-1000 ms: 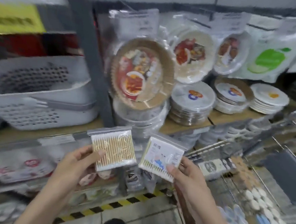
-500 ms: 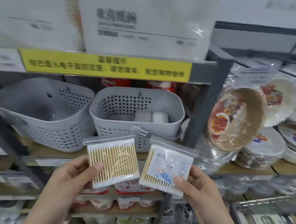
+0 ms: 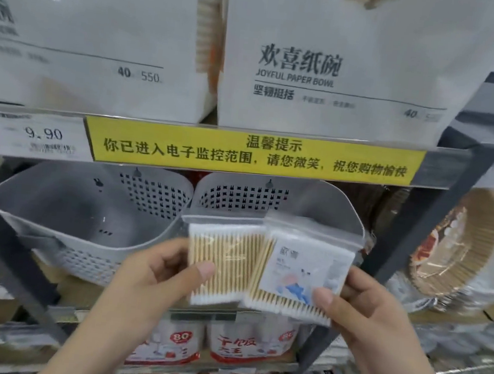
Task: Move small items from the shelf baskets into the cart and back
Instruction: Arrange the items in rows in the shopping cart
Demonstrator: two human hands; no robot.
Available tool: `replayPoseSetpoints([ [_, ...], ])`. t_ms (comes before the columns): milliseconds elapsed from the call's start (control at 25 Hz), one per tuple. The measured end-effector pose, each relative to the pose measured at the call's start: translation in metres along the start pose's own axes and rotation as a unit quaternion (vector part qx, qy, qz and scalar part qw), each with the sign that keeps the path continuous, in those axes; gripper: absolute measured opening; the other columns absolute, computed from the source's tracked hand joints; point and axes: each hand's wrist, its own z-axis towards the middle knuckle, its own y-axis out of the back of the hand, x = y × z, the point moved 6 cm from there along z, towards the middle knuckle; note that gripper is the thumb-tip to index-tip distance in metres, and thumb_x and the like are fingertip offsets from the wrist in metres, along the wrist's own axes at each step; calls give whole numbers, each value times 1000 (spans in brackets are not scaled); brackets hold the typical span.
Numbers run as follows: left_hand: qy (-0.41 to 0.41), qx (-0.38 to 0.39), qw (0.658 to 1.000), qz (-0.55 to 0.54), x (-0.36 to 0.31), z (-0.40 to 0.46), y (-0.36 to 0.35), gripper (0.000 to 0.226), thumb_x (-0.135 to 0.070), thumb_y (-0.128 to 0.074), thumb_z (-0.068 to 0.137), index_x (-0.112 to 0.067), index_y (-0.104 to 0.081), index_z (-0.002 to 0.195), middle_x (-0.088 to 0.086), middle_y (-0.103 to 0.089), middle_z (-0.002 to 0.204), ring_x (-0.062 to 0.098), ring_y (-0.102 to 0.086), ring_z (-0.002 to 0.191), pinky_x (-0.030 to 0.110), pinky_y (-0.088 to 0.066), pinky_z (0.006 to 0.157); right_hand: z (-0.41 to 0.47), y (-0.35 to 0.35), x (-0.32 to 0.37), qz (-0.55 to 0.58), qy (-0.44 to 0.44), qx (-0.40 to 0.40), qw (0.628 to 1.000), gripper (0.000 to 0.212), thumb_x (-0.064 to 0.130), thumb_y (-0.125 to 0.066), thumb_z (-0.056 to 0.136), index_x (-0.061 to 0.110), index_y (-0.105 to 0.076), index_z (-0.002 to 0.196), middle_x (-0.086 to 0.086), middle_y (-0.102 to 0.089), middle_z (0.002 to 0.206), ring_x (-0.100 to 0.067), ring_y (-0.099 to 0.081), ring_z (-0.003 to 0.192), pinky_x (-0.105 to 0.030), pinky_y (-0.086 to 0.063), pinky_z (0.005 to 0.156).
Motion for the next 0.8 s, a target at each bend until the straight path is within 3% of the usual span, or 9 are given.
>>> replayPoseSetpoints([
  [160, -50, 4, 998, 32, -16, 22, -7, 28, -28, -61, 69, -25, -72, 94, -10, -74, 93, 7, -69, 88, 21, -53, 75, 35, -9, 21, -52, 20, 0, 998, 30, 27, -72, 69, 17, -73, 97, -3, -74, 101, -20, -70, 96, -32, -57, 82],
  [320, -77, -12, 996, 30, -33, 49, -8, 19, -23, -59, 76, -26, -70, 91, -13, -74, 87, -2, -67, 79, 8, -48, 67, 74, -20, 34, -104, 42, 6, 994, 17, 13, -66, 81, 19, -68, 96, 4, -75, 94, -13, -70, 91, -28, -56, 83],
  [440, -78, -27, 995, 55, -33, 73, -9, 16, -14, -58, 86, -26, -67, 92, -20, -72, 78, -8, -63, 70, 6, -45, 60, 105, -22, 37, -156, 74, 14, 985, 18, 16, -68, 85, 20, -66, 102, 3, -73, 101, -15, -68, 99, -38, -52, 92],
  [520, -89, -33, 989, 109, -29, 85, -9, 18, -17, -56, 90, -31, -66, 90, -16, -72, 80, -4, -64, 76, 11, -49, 64, 120, -22, 36, -156, 81, 17, 984, 20, 16, -68, 84, 21, -65, 104, 3, -72, 105, -16, -66, 104, -38, -52, 92],
  [600, -87, -45, 985, 141, -26, 94, -8, 13, -27, -54, 91, -26, -67, 90, -4, -72, 90, 11, -66, 88, 28, -56, 78, 134, -20, 30, -135, 54, 17, 989, 19, 9, -66, 87, 21, -64, 101, 5, -72, 104, -12, -66, 100, -34, -54, 89],
  [680, -64, -60, 984, 153, -24, 100, -6, 17, -33, -54, 90, -22, -66, 88, 6, -71, 94, 23, -65, 93, 44, -52, 89, 147, -19, 22, -126, 19, 26, 992, 19, 7, -66, 85, 20, -65, 98, 3, -72, 102, -13, -67, 98, -39, -53, 92],
  [800, -35, -51, 987, 147, -25, 107, -6, 5, -43, -65, 78, -44, -63, 82, -28, -68, 86, -3, -62, 93, 28, -49, 89, 163, -16, 15, -126, -3, 45, 991, 23, 4, -70, 81, 18, -66, 99, -3, -71, 106, -21, -65, 104, -47, -50, 96],
])
